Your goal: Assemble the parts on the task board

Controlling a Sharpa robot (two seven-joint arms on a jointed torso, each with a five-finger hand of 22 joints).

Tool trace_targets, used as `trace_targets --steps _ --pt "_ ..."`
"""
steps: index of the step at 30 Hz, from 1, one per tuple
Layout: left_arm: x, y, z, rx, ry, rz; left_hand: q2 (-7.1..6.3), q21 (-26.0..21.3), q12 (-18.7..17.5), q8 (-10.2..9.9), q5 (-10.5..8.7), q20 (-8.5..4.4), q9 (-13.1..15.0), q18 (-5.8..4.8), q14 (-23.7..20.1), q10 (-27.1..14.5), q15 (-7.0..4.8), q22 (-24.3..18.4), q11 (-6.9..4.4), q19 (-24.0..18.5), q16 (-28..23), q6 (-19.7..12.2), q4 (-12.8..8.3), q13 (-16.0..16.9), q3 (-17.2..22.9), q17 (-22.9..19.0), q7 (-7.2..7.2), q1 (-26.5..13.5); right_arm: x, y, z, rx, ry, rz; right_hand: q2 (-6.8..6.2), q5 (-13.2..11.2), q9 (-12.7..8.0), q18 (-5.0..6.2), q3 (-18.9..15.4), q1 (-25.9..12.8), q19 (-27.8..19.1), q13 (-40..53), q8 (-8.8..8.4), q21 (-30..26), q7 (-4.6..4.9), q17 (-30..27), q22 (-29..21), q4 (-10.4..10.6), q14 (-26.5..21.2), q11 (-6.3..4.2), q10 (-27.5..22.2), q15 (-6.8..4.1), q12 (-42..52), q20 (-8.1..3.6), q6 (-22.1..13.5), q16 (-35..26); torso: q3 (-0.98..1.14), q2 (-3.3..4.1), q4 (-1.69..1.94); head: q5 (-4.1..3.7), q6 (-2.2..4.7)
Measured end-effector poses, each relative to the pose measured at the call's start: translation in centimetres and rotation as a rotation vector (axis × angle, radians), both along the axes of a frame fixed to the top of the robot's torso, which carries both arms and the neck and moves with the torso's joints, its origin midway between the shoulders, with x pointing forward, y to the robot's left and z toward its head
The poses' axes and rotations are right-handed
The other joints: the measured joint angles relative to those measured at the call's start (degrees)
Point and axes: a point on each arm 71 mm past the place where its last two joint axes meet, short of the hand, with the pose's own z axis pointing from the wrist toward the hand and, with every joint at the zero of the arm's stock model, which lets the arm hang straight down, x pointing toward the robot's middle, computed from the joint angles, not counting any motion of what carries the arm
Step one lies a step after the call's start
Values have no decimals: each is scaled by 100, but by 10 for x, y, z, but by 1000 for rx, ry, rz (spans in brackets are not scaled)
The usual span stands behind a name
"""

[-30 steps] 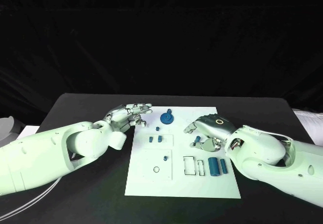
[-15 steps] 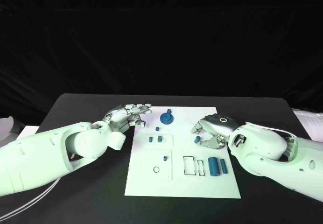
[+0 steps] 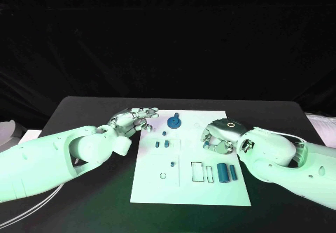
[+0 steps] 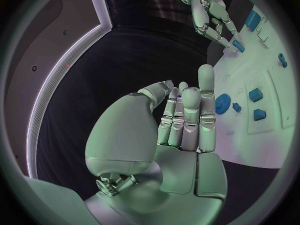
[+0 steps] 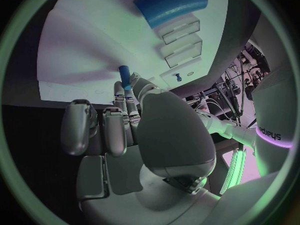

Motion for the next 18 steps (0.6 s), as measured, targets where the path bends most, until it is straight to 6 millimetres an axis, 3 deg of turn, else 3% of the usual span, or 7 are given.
trace_targets --steps 18 --pt "0 0 0 1 2 -2 -24 0 0 24 0 0 0 0 0 -22 0 -5 22 0 0 -3 0 -1 0 0 3 -24 2 2 -1 -18 -9 1 13 -12 7 0 85 17 42 -14 22 0 -24 4 13 25 23 -19 104 -22 -89 -42 65 0 4 -1 1 -3 -8"
